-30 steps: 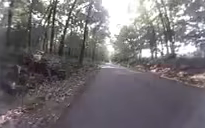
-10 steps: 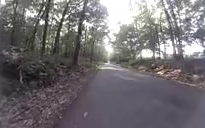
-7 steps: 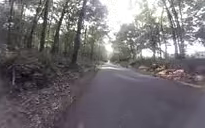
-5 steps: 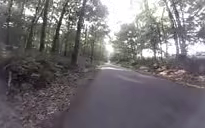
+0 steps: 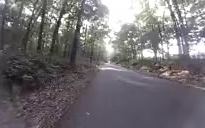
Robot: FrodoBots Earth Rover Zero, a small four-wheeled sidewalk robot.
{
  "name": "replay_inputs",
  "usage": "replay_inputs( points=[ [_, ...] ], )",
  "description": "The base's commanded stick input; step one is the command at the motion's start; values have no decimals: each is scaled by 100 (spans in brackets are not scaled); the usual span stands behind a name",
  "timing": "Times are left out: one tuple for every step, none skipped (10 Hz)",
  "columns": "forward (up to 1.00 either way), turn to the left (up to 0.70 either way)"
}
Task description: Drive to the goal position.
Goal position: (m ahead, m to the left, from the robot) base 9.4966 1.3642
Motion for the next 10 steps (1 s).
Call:
replay_inputs(
  points=[
    [70, -1],
    [70, -1],
    [70, -1],
    [70, -1],
    [70, -1],
    [70, -1],
    [70, -1],
    [70, -1],
    [70, -1],
    [70, -1]
  ],
)
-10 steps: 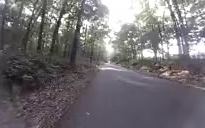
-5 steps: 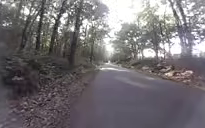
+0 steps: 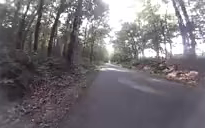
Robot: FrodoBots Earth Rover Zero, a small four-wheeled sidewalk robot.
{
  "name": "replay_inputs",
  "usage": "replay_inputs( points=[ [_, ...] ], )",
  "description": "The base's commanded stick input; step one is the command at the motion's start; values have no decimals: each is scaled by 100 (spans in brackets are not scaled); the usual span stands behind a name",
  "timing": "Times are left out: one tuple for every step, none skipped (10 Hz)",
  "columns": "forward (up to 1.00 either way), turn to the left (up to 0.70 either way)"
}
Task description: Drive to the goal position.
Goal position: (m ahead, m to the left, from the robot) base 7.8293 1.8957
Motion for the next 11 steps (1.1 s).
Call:
replay_inputs(
  points=[
    [70, -1],
    [70, -1],
    [70, -1],
    [70, -1],
    [70, -1],
    [70, -1],
    [70, -1],
    [70, -1],
    [70, -1],
    [70, -1],
    [70, -1]
  ],
)
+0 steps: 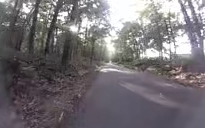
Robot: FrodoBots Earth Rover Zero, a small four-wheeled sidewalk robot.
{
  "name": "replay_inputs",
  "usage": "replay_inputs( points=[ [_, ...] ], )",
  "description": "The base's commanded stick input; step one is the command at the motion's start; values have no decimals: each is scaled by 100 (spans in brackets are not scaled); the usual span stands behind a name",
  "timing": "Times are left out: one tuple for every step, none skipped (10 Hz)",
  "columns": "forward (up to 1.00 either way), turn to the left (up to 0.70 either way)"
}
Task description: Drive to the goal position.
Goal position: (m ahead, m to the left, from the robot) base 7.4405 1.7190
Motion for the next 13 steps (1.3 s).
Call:
replay_inputs(
  points=[
    [70, -1],
    [70, -1],
    [70, -1],
    [70, -1],
    [70, -11],
    [70, -36],
    [70, -19],
    [70, -1],
    [70, -1],
    [70, -1],
    [70, -1],
    [70, -1],
    [70, -1]
  ],
)
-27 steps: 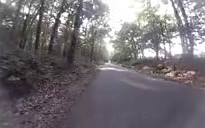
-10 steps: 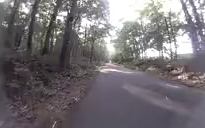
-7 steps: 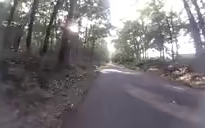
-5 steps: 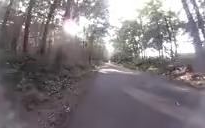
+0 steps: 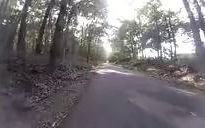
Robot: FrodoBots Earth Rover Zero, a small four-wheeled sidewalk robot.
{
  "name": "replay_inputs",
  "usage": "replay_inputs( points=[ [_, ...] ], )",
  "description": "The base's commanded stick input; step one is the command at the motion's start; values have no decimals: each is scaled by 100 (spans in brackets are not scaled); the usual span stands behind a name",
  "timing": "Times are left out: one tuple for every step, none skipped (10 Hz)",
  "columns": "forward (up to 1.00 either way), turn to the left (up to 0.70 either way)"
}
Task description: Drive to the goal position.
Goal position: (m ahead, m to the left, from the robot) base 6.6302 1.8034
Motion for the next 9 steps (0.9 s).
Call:
replay_inputs(
  points=[
    [70, -1],
    [70, -1],
    [70, -1],
    [70, -1],
    [70, -1],
    [70, -1],
    [70, -1],
    [70, -1],
    [70, -1]
  ],
)
